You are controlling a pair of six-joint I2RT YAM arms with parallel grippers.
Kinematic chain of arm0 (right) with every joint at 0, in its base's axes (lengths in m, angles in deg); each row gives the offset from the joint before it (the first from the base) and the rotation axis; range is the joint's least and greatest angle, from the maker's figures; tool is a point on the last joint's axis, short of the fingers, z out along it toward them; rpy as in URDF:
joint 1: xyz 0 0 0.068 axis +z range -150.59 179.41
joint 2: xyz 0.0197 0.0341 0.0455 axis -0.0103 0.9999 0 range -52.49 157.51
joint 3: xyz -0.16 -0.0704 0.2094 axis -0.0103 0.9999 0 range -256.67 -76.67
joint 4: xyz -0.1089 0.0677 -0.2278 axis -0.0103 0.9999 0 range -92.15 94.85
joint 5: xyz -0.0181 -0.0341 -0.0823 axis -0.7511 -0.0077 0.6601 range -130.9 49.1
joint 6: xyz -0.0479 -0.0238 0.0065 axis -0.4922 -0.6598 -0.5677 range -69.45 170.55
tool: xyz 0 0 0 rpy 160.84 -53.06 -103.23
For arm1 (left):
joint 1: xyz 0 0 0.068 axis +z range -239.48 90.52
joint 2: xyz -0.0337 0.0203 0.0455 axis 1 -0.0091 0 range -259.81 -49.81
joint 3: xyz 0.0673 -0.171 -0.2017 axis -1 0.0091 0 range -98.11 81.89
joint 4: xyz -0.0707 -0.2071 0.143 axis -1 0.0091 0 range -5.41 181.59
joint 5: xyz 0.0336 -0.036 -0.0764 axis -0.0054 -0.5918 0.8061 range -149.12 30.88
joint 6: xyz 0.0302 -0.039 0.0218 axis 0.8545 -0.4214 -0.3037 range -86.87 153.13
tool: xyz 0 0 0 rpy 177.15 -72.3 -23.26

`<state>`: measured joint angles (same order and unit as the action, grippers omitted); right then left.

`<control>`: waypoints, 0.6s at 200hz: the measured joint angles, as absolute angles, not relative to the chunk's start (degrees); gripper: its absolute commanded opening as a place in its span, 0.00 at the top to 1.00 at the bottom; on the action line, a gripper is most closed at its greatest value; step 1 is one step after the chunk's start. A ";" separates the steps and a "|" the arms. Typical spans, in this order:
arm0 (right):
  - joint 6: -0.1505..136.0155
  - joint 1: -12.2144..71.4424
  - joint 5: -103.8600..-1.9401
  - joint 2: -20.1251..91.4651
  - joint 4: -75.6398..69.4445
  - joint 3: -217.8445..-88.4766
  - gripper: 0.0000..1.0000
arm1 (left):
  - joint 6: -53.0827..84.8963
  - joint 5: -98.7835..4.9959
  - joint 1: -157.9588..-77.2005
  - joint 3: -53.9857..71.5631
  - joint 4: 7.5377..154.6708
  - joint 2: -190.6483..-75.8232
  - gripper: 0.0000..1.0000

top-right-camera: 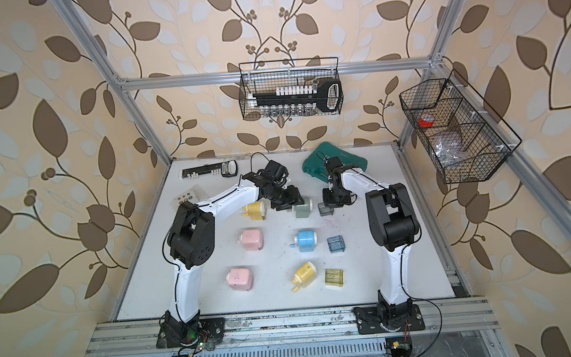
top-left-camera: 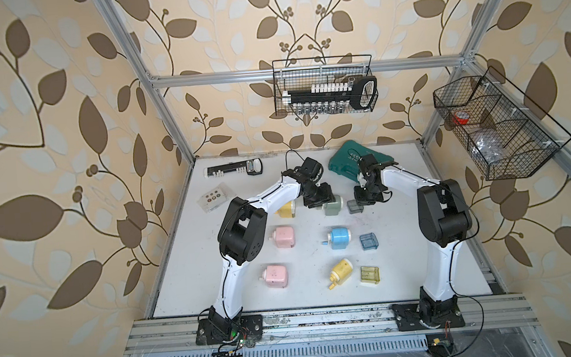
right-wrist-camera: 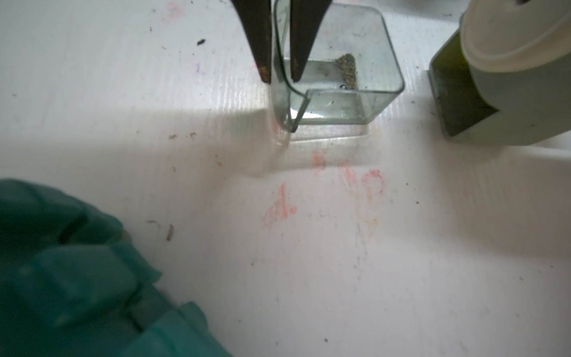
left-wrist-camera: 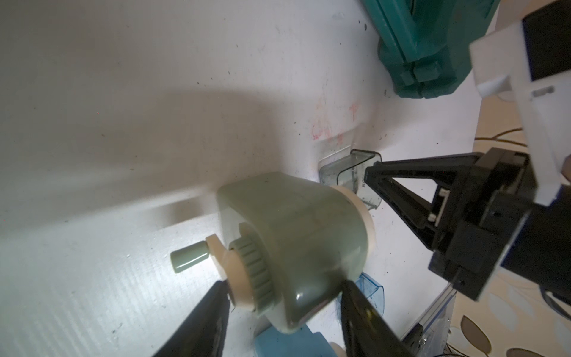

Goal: Put the tray back into the pencil sharpener
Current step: Pick up the container from the center of the board.

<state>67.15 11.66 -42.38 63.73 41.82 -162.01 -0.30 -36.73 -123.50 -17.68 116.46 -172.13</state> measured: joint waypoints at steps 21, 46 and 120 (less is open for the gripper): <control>66.93 11.68 -42.35 63.99 41.84 -162.40 1.00 | -0.30 -36.71 -123.50 -17.68 116.46 -172.13 0.42; 66.95 11.92 -42.18 64.08 41.88 -162.86 1.00 | -0.30 -36.71 -123.50 -17.68 116.46 -172.13 0.42; 66.56 12.91 -40.67 64.08 44.07 -164.98 1.00 | -0.54 -36.32 -123.04 -17.24 115.98 -172.13 0.42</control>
<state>66.56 12.91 -40.67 64.08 44.07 -164.98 -0.54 -36.32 -123.04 -17.24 115.98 -172.13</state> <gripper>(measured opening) 0.047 0.581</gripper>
